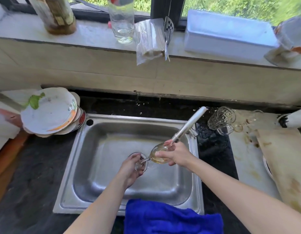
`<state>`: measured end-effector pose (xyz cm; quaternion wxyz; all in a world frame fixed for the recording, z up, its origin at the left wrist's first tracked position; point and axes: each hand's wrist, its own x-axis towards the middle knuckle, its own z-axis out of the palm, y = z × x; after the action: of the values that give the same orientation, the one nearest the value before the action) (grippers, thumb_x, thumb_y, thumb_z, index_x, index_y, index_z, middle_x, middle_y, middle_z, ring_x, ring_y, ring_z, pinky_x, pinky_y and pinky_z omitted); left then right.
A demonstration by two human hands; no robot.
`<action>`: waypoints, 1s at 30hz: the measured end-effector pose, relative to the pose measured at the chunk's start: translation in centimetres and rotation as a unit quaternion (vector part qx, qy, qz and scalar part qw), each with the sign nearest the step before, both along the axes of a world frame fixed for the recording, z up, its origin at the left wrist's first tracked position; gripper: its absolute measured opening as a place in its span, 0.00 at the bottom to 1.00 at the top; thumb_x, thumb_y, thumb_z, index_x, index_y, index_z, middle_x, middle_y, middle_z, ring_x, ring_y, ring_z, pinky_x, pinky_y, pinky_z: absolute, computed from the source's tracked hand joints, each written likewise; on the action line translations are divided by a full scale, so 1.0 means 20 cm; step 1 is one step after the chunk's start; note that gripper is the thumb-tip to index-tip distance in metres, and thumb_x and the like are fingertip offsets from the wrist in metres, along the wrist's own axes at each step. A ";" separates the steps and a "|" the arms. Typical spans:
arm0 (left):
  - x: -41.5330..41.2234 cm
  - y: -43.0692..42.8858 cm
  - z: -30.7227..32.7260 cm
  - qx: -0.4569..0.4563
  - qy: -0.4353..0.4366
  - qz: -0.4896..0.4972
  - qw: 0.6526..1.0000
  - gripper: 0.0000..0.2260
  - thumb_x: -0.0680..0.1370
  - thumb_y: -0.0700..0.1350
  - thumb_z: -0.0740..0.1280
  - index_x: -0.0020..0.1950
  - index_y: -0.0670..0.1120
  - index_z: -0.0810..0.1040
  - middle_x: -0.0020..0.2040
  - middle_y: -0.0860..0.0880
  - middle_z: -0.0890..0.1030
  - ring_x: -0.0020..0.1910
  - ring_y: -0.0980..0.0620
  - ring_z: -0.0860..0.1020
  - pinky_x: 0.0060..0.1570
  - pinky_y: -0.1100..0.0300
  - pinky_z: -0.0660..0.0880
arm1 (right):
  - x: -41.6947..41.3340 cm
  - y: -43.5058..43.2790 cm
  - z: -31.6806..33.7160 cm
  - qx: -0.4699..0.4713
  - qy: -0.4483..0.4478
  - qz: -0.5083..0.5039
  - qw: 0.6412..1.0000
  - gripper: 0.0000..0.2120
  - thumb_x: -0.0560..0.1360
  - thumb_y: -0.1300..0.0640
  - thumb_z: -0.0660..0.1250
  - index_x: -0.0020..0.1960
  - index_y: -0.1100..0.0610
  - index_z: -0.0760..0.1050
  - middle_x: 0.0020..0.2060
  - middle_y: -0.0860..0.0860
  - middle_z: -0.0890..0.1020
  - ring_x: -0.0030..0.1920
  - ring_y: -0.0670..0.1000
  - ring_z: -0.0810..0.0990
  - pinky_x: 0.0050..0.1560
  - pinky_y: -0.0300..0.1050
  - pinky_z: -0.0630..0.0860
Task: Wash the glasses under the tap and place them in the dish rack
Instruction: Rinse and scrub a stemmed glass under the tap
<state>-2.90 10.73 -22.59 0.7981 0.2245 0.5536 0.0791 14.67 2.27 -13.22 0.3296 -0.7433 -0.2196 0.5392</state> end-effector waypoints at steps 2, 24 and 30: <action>-0.03 0.00 0.02 -0.007 0.030 -0.045 0.999 0.06 0.80 0.44 0.61 0.55 0.45 0.74 0.39 0.41 0.78 0.23 0.51 0.67 0.21 0.67 0.61 | 0.00 0.00 0.01 0.013 -0.004 0.050 0.999 0.26 0.65 0.55 0.80 0.59 0.49 0.73 0.49 0.47 0.79 0.47 0.47 0.80 0.42 0.45 0.79; 0.10 0.05 0.04 0.081 0.059 -0.034 0.994 0.08 0.80 0.41 0.62 0.59 0.45 0.73 0.40 0.39 0.78 0.26 0.49 0.69 0.24 0.64 0.64 | 0.10 -0.03 0.00 0.073 -0.028 0.033 0.996 0.22 0.64 0.51 0.80 0.52 0.43 0.72 0.49 0.47 0.77 0.47 0.48 0.77 0.38 0.43 0.77; 0.09 0.05 0.10 0.054 0.079 -0.095 0.991 0.04 0.80 0.46 0.62 0.51 0.47 0.72 0.36 0.41 0.79 0.24 0.50 0.67 0.24 0.65 0.62 | 0.14 -0.02 0.04 0.087 -0.012 0.044 0.995 0.28 0.66 0.59 0.78 0.63 0.49 0.73 0.51 0.45 0.76 0.47 0.45 0.76 0.42 0.46 0.79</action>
<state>-1.04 11.66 -20.63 0.7424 0.3242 0.5860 0.0148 17.50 1.87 -12.49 0.3662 -0.7079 -0.3021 0.5229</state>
